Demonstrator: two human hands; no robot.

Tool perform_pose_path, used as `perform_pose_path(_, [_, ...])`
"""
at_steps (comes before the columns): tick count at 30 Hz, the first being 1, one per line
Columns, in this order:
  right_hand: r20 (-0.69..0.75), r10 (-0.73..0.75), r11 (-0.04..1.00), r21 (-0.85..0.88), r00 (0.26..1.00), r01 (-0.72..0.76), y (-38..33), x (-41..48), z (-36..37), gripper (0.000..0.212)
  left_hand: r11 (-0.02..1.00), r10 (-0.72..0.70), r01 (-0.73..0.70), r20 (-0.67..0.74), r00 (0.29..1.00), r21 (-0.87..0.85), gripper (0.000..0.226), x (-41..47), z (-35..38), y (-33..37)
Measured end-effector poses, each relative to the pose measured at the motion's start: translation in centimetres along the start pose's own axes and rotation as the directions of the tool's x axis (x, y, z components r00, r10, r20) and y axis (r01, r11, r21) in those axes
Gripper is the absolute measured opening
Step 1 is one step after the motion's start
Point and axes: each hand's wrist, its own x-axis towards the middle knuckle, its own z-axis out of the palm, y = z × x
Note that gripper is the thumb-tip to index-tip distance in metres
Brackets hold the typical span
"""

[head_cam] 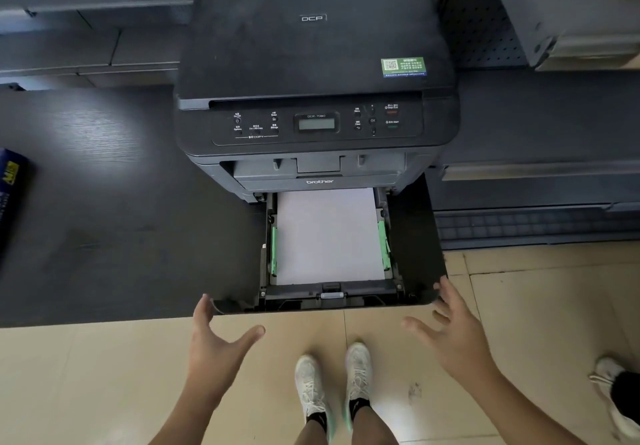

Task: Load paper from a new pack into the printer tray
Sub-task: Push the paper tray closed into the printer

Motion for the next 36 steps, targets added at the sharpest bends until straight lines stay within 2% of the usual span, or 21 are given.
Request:
perform_pose_path(3, [-0.073,-0.018,0.995,0.099,0.997,0.026,0.5,0.1,1.7,0.085,1.0,0.016,-0.016,-0.029,0.999,-0.019,0.084,0.2,1.3,0.0])
perform_pose_path(5, [-0.109,-0.052,0.992,0.105,0.993,0.064,0.7,0.2,2.3,0.069,0.999,0.01,-0.011,-0.031,0.999,-0.041,0.074,0.5,1.7,0.1])
perform_pose_path(13, [-0.166,-0.119,0.976,0.161,0.979,0.146,-0.3,1.3,2.4,0.034,0.99,-0.022,0.009,-0.09,0.996,-0.138,0.062,1.7,2.0,1.2])
perform_pose_path(20, [-0.17,-0.135,0.976,0.147,0.976,0.16,-3.9,6.3,2.4,0.034,0.995,0.011,-0.026,-0.144,0.99,-0.099,0.062,5.7,2.7,5.5])
perform_pose_path(24, [-0.2,-0.153,0.981,0.09,0.968,0.173,-7.1,9.6,2.7,0.023,0.992,0.094,-0.105,-0.137,0.986,-0.073,0.037,9.2,3.3,8.2])
perform_pose_path(27, [-0.237,-0.173,0.983,0.021,0.956,0.183,-9.5,12.2,2.8,0.017,0.987,0.153,-0.158,-0.138,0.979,-0.027,0.029,12.1,3.7,10.1])
perform_pose_path(36, [-0.259,-0.139,0.989,0.006,0.956,0.146,-11.1,15.1,3.7,0.038,0.983,0.159,-0.17,-0.149,0.976,-0.066,0.037,14.9,4.9,11.9])
